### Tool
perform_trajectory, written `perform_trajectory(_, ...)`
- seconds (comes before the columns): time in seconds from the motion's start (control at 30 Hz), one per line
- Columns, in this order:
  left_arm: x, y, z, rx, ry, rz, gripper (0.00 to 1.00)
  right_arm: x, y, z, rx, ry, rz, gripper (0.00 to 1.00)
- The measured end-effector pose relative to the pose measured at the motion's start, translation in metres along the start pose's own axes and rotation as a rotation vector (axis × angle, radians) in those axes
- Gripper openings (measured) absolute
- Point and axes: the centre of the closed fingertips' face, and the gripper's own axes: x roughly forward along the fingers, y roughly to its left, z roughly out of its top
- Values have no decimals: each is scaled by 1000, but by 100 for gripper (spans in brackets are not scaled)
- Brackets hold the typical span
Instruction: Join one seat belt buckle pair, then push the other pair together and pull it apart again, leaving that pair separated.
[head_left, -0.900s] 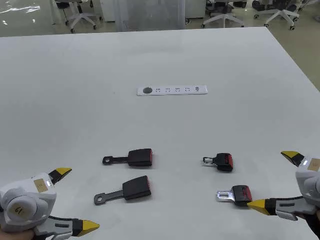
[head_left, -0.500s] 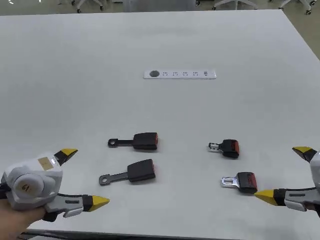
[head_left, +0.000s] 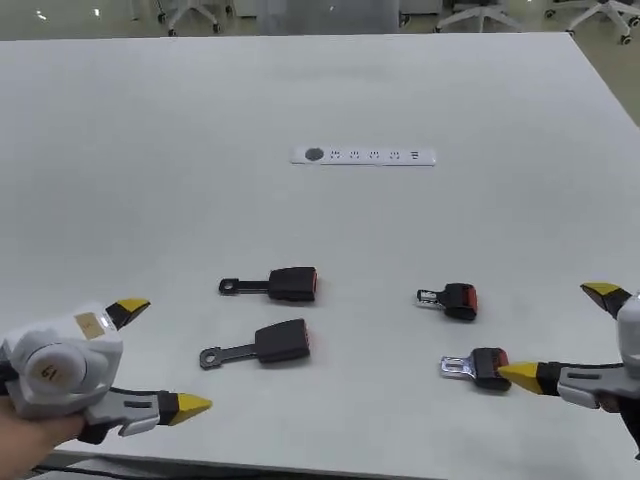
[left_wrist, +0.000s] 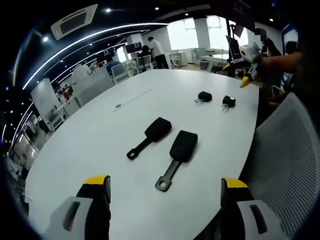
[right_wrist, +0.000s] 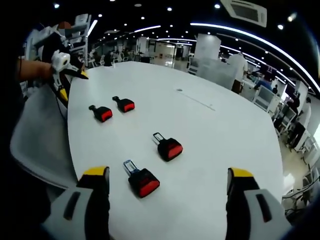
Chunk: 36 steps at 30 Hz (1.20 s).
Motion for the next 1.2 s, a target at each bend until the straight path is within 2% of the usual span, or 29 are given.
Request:
perform_trajectory(0.07, -1, -3, -2, 14, 23, -7, 90, -3, 4, 1, 21, -3, 2, 99)
perform_trajectory(0.2, -2, -2, 0, 20, 14, -8, 90, -4, 10, 3, 4, -7, 11, 98)
perform_trajectory(0.4, -3, 5, 2, 25, 10, -2, 91, -2, 8, 10, 12, -16, 0, 97)
perform_trajectory(0.47, -2, 7, 4, 30, 13, -4, 91, 0, 11, 12, -2, -12, 15, 96)
perform_trajectory(0.53, -1, 11, 9, 45, 1, 8, 94, 3, 17, 9, -56, 16, 39, 97)
perform_trajectory(0.57, -1, 12, 12, 43, -7, 9, 95, 3, 17, 8, -94, 32, 33, 97)
perform_trajectory(0.63, 0, 13, 17, 37, -18, 6, 95, 5, 17, 9, -109, 36, 28, 97)
perform_trajectory(0.8, 3, 9, 24, 39, -37, -13, 98, 6, 9, 14, -81, 18, 14, 97)
perform_trajectory(1.0, 6, 7, 27, 61, -41, -20, 100, 9, 9, 18, -99, 33, 20, 99)
perform_trajectory(1.1, 7, 7, 28, 53, -46, -16, 100, 13, 10, 21, -108, 37, 22, 98)
perform_trajectory(1.2, 7, 9, 27, 54, -47, -9, 100, 15, 9, 20, -114, 64, 10, 94)
